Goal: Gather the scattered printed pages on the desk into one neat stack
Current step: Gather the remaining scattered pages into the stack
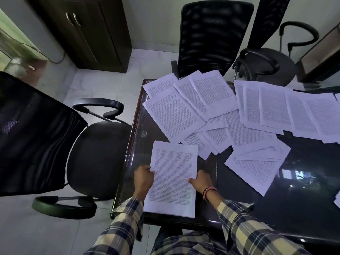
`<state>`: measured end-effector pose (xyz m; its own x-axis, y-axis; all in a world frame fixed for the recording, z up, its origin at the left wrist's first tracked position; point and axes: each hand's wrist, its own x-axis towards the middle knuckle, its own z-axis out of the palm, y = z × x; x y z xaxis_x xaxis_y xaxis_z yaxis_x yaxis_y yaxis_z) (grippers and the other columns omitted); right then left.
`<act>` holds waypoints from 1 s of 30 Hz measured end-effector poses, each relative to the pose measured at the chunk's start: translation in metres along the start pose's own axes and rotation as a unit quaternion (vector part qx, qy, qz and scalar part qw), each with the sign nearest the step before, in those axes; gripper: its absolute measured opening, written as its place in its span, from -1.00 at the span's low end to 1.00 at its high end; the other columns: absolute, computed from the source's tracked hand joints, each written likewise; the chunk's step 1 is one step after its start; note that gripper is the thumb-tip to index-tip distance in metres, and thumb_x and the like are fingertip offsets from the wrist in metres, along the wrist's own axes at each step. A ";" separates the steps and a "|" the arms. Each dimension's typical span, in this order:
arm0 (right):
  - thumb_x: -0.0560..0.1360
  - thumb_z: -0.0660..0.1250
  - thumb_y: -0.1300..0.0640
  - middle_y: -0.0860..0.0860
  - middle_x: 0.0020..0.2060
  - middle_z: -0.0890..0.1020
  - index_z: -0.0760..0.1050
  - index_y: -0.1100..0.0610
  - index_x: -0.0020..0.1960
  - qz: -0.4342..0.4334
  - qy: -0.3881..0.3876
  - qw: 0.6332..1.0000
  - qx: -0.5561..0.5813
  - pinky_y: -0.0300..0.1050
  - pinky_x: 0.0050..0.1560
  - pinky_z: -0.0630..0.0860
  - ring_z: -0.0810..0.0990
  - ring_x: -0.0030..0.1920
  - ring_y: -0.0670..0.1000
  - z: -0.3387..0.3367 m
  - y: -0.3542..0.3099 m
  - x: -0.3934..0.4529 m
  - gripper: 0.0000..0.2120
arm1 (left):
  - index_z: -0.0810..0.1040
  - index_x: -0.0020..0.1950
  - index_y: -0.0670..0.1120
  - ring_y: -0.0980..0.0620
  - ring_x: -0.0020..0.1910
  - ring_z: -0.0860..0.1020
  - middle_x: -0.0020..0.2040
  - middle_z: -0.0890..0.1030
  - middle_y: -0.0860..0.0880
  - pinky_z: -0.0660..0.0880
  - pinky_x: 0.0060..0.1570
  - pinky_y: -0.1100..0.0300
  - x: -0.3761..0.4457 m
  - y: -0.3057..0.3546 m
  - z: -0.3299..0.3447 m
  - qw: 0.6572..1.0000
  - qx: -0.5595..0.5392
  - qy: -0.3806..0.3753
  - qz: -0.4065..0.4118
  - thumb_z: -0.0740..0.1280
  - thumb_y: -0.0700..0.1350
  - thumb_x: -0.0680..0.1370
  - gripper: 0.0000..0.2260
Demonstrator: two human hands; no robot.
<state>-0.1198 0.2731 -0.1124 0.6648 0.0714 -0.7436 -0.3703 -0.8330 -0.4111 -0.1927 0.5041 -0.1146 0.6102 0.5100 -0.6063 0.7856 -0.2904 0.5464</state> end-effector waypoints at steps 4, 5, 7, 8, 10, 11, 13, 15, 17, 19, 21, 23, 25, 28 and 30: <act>0.54 0.45 0.02 0.06 -0.28 0.60 0.37 0.12 -0.30 0.018 0.032 0.998 0.049 0.08 -0.15 0.70 0.64 -0.28 0.09 -0.014 0.001 0.003 -0.64 | 0.64 -0.14 -0.11 -0.01 -0.18 0.68 -0.12 0.70 -0.05 0.62 -0.19 0.15 0.005 0.015 -0.001 1.000 -0.015 0.009 0.009 0.44 -0.19 0.59 -0.89; 0.55 0.44 0.03 0.06 -0.37 0.57 0.36 0.11 -0.36 0.017 0.043 0.997 0.067 0.12 -0.16 0.70 0.62 -0.35 0.10 -0.019 0.003 0.003 -0.60 | 0.64 -0.14 -0.12 -0.04 -0.17 0.68 -0.12 0.70 -0.06 0.65 -0.15 0.10 0.006 0.021 -0.001 0.999 -0.023 0.021 0.017 0.44 -0.18 0.59 -0.89; 0.55 0.43 0.03 0.09 -0.44 0.54 0.37 0.12 -0.40 0.011 0.071 0.993 0.096 0.19 -0.18 0.69 0.63 -0.40 0.15 -0.036 0.008 0.001 -0.57 | 0.67 0.02 -0.16 -0.10 -0.03 0.67 0.03 0.69 -0.09 0.66 -0.02 0.00 0.006 0.039 0.005 0.998 -0.028 0.044 0.047 0.45 -0.14 0.58 -0.90; 0.56 0.42 0.03 0.11 -0.42 0.55 0.40 0.13 -0.37 0.012 0.078 0.991 0.110 0.19 -0.18 0.69 0.66 -0.37 0.20 -0.043 0.009 0.000 -0.61 | 0.67 0.15 -0.17 -0.12 0.06 0.66 0.14 0.67 -0.10 0.65 0.08 -0.04 0.009 0.045 0.010 0.997 -0.023 0.050 0.059 0.45 -0.12 0.57 -0.80; 0.57 0.40 0.04 0.16 -0.34 0.60 0.47 0.16 -0.28 0.013 0.096 0.984 0.152 0.15 -0.15 0.70 0.71 -0.24 0.24 -0.063 0.019 -0.004 -0.69 | 0.63 0.31 -0.18 -0.14 0.19 0.62 0.27 0.61 -0.14 0.60 0.19 -0.01 0.006 0.067 0.025 0.995 -0.016 0.042 0.085 0.45 -0.12 0.57 -0.68; 0.58 0.39 0.06 0.18 -0.31 0.64 0.51 0.18 -0.25 0.016 0.107 0.979 0.175 0.13 -0.14 0.71 0.71 -0.21 0.23 -0.074 0.027 -0.004 -0.71 | 0.61 0.33 -0.19 -0.15 0.21 0.61 0.28 0.61 -0.14 0.57 0.17 0.06 0.001 0.082 0.036 0.994 -0.011 0.036 0.104 0.45 -0.13 0.57 -0.66; 0.58 0.39 0.08 0.21 -0.22 0.70 0.58 0.25 -0.16 0.022 0.121 0.970 0.211 0.08 -0.15 0.72 0.71 -0.18 0.20 -0.092 0.043 -0.002 -0.75 | 0.60 0.32 -0.20 -0.12 0.19 0.61 0.25 0.62 -0.12 0.49 0.07 0.17 -0.009 0.109 0.055 0.992 -0.012 0.018 0.126 0.46 -0.13 0.58 -0.67; 0.57 0.40 0.09 0.21 -0.21 0.70 0.61 0.26 -0.07 0.029 0.128 0.958 0.254 0.07 -0.17 0.72 0.70 -0.21 0.18 -0.112 0.062 0.001 -0.78 | 0.59 0.34 -0.20 -0.11 0.16 0.62 0.25 0.62 -0.13 0.49 0.06 0.17 -0.020 0.135 0.079 0.989 -0.017 -0.007 0.144 0.47 -0.13 0.58 -0.65; 0.56 0.41 0.12 0.20 -0.24 0.67 0.59 0.28 -0.08 0.034 0.133 0.943 0.303 0.02 -0.24 0.69 0.64 -0.27 0.14 -0.137 0.088 0.002 -0.80 | 0.59 0.35 -0.21 -0.11 0.15 0.63 0.25 0.64 -0.15 0.54 0.13 0.11 -0.034 0.159 0.107 0.987 -0.022 -0.033 0.156 0.47 -0.14 0.57 -0.63; 0.55 0.39 0.18 0.17 -0.29 0.61 0.57 0.25 -0.14 0.031 0.139 0.927 0.346 -0.04 -0.31 0.61 0.57 -0.32 0.12 -0.164 0.114 0.003 -0.85 | 0.61 0.32 -0.20 -0.08 0.10 0.63 0.22 0.66 -0.13 0.56 0.18 0.06 -0.047 0.181 0.135 0.985 -0.028 -0.049 0.161 0.49 -0.13 0.54 -0.64; 0.54 0.38 0.18 0.14 -0.32 0.60 0.57 0.22 -0.16 0.029 0.143 0.921 0.362 -0.02 -0.29 0.62 0.57 -0.33 0.10 -0.196 0.148 0.004 -0.86 | 0.64 0.25 -0.18 -0.08 0.07 0.64 0.14 0.67 -0.10 0.57 0.17 0.04 -0.067 0.205 0.172 0.984 -0.036 -0.056 0.167 0.51 -0.12 0.52 -0.67; 0.55 0.37 0.17 0.13 -0.32 0.59 0.55 0.19 -0.17 0.027 0.135 0.917 0.375 -0.07 -0.34 0.60 0.56 -0.35 0.08 -0.226 0.180 0.007 -0.86 | 0.66 0.18 -0.16 -0.13 0.06 0.66 0.05 0.69 -0.10 0.57 0.08 0.05 -0.086 0.226 0.205 0.982 -0.055 -0.064 0.167 0.52 -0.13 0.52 -0.74; 0.56 0.35 0.20 0.13 -0.33 0.57 0.54 0.17 -0.19 0.022 0.138 0.913 0.384 -0.13 -0.41 0.54 0.53 -0.38 0.05 -0.254 0.211 0.011 -0.85 | 0.65 0.20 -0.14 -0.09 0.05 0.66 0.06 0.69 -0.08 0.51 -0.02 0.12 -0.103 0.244 0.239 0.982 -0.060 -0.074 0.164 0.52 -0.11 0.52 -0.73; 0.57 0.35 0.21 0.11 -0.33 0.63 0.60 0.20 -0.11 0.011 0.157 0.913 0.377 -0.12 -0.38 0.58 0.58 -0.36 0.04 -0.303 0.264 0.012 -0.89 | 0.65 0.23 -0.10 -0.06 0.06 0.67 0.06 0.69 -0.02 0.54 0.00 0.11 -0.136 0.272 0.297 0.982 -0.079 -0.073 0.155 0.52 -0.07 0.52 -0.70; 0.57 0.35 0.21 0.11 -0.33 0.65 0.61 0.19 -0.11 0.009 0.176 0.908 0.381 -0.08 -0.34 0.60 0.60 -0.35 0.04 -0.337 0.301 0.005 -0.89 | 0.65 0.22 -0.09 -0.10 0.03 0.68 0.05 0.69 -0.03 0.61 0.03 0.05 -0.162 0.291 0.338 0.983 -0.077 -0.080 0.149 0.51 -0.08 0.53 -0.72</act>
<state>-0.0088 -0.1621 -0.0620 0.7702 -0.2296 -0.5951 -0.6357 -0.2010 -0.7453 -0.0284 0.0633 -0.0528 0.8282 0.2834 -0.4835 0.5532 -0.2757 0.7861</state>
